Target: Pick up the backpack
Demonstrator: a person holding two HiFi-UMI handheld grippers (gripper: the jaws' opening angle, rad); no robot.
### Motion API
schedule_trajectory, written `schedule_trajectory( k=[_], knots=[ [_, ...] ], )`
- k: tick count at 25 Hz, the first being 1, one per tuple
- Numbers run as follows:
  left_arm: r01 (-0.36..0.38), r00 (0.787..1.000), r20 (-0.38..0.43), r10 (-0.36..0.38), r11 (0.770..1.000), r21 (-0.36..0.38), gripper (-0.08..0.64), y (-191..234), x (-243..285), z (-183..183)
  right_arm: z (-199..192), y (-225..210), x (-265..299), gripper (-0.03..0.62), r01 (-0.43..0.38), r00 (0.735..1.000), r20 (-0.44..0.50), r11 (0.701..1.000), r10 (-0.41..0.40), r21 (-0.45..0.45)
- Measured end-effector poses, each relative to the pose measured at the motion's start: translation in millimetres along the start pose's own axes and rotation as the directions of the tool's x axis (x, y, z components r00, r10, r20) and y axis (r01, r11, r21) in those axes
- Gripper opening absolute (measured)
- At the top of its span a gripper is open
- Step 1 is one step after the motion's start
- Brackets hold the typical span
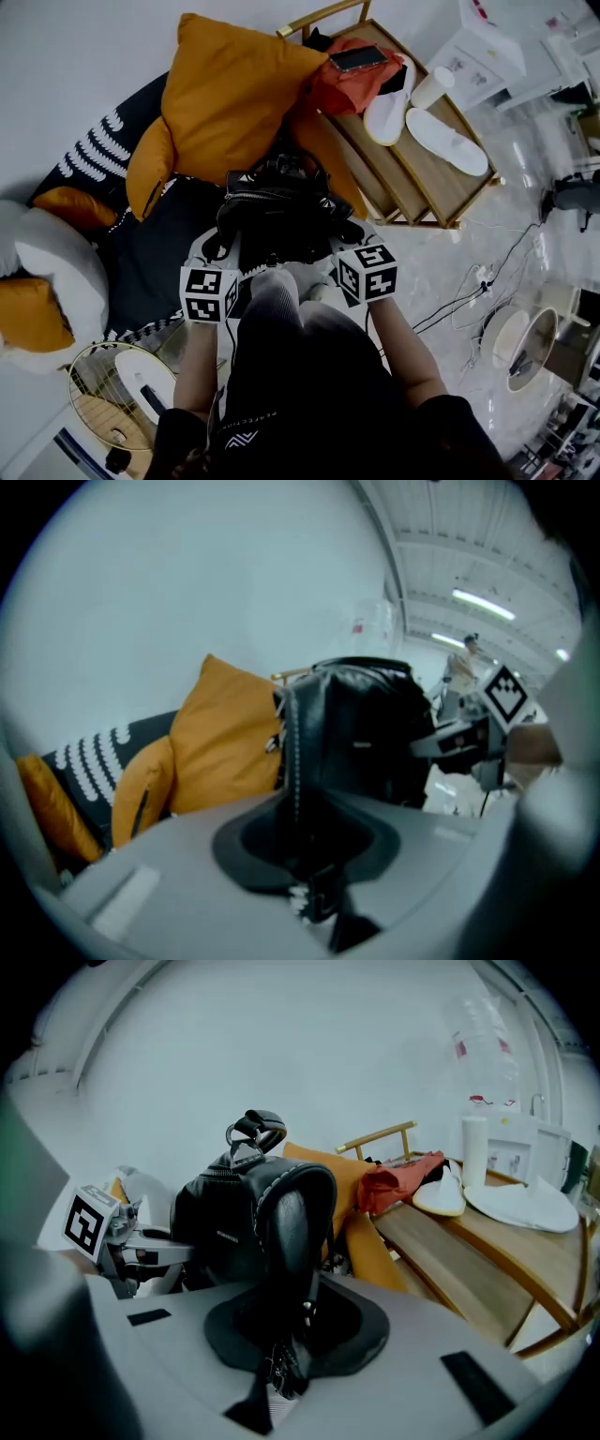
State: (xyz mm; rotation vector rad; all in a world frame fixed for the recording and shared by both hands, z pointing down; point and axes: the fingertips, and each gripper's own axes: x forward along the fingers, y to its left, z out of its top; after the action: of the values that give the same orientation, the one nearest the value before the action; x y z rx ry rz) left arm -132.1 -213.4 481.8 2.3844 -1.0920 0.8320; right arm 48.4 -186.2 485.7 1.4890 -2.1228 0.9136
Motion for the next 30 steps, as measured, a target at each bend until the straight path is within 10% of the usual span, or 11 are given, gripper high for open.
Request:
schedule_trajectory(
  k=[30],
  knots=[
    [-0.090, 0.983, 0.166, 0.084, 0.995, 0.031, 0.072, -31, -84, 78, 80, 27, -84, 0.043, -0.069, 0.981, 0.174, 0.995, 0.081, -0.071]
  ],
)
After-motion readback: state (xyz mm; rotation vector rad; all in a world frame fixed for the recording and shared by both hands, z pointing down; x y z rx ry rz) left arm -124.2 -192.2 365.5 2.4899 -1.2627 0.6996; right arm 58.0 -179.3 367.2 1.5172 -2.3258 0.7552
